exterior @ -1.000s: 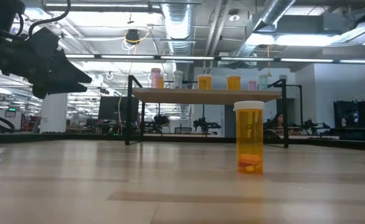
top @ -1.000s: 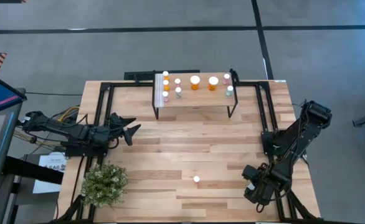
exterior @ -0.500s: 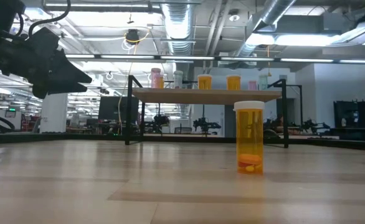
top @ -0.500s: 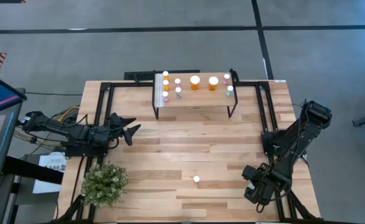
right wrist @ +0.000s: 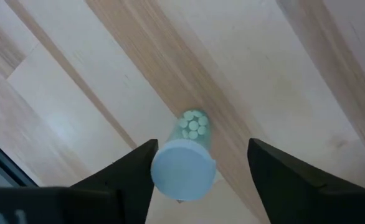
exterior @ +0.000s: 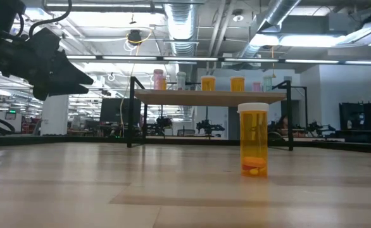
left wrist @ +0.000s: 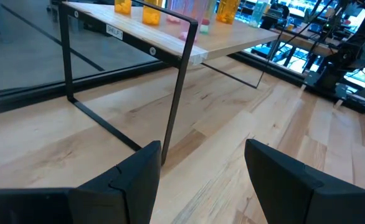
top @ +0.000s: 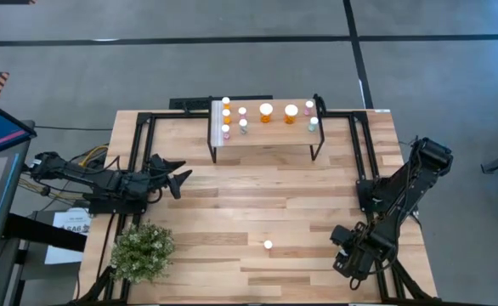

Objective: Pick and place medicine bottles onto shelf by color
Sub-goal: Put the small blue pill bottle on the shelf

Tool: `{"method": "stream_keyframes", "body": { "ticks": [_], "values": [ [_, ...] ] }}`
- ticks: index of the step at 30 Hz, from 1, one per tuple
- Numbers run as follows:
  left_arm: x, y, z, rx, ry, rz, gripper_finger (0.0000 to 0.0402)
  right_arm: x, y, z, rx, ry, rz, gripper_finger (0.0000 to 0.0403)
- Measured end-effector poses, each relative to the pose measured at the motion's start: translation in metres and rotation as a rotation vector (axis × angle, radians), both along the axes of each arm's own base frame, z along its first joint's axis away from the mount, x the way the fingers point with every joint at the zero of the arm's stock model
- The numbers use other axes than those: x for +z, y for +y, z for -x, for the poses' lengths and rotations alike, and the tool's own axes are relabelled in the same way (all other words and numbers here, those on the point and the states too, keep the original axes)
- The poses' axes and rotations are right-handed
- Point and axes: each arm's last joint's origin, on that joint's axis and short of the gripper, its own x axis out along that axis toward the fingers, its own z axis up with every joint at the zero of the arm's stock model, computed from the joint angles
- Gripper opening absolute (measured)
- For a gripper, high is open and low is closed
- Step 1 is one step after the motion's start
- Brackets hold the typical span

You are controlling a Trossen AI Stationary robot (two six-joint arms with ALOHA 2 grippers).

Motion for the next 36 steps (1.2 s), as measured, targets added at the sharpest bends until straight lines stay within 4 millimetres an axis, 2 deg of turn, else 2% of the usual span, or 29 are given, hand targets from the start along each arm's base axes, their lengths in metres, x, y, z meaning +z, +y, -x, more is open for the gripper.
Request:
{"method": "stream_keyframes", "body": {
  "ticks": [6, 21, 28, 36],
  "values": [
    [0.0, 0.0, 0.0, 0.0, 0.0, 0.0, 0.0219, 0.0, 0.0, 0.0, 0.0, 0.001, 0.002, 0.0242],
    [0.0, 0.0, 0.0, 0.0, 0.0, 0.0, 0.0219, 0.0, -0.002, -0.002, -0.037, 0.004, -0.002, 0.0129],
    [0.0, 0.0, 0.0, 0.0, 0.0, 0.0, 0.0219, 0.001, -0.005, -0.006, -0.035, 0.009, -0.014, 0.0133],
    [0.0, 0.0, 0.0, 0.0, 0.001, 0.0, 0.0219, 0.018, -0.017, -0.01, -0.028, -0.039, -0.062, 0.0146]
  ]
}}
